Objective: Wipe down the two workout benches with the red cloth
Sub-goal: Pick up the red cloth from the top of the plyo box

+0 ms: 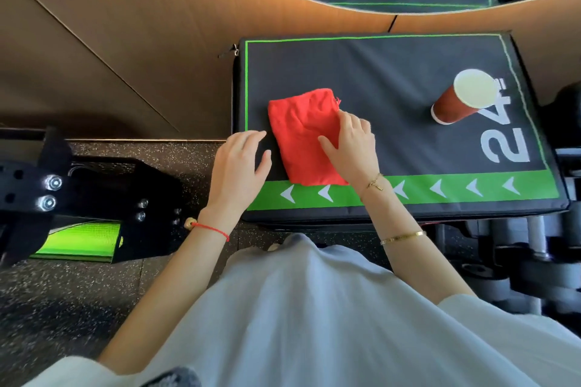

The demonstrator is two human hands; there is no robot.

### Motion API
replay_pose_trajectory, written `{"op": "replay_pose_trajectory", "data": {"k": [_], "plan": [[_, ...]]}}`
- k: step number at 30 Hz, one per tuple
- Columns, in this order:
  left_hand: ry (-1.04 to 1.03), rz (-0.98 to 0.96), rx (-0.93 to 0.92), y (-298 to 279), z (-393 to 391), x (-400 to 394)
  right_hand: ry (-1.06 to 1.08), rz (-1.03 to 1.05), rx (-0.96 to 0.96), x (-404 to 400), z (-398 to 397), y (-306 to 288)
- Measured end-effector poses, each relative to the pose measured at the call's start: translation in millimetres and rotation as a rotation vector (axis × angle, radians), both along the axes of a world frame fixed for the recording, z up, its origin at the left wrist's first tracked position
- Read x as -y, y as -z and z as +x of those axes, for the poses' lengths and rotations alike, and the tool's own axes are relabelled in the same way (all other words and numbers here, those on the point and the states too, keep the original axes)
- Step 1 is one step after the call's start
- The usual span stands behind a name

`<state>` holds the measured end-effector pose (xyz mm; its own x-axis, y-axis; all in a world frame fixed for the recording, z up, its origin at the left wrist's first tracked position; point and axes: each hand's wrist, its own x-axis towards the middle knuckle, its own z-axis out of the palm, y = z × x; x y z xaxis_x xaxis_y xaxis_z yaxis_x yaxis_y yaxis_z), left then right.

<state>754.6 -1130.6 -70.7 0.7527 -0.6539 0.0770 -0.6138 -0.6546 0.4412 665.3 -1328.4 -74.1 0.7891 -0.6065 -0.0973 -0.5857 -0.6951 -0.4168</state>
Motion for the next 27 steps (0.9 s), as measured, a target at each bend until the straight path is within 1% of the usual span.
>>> {"op": "replay_pose_trajectory", "data": {"k": [6, 13, 17, 23, 27], "plan": [[-0.019, 0.048, 0.023, 21.5, -1.1, 0.5, -0.004, -0.035, 0.024, 2.7, -0.2, 5.7], [-0.036, 0.026, 0.041, 28.5, -1.9, 0.8, -0.008, 0.146, 0.073, 4.3, 7.9, 6.1], [-0.034, 0.025, 0.048, 29.6, -1.6, 0.1, 0.026, 0.194, 0.062, 4.4, 13.9, 4.4], [-0.015, 0.028, 0.054, 30.7, 0.7, -2.9, 0.084, 0.422, 0.223, 2.0, 11.0, -6.6], [-0.001, 0.026, 0.047, 30.3, 1.5, -4.7, 0.145, 0.662, 0.277, -0.4, 3.4, -8.0]]}}
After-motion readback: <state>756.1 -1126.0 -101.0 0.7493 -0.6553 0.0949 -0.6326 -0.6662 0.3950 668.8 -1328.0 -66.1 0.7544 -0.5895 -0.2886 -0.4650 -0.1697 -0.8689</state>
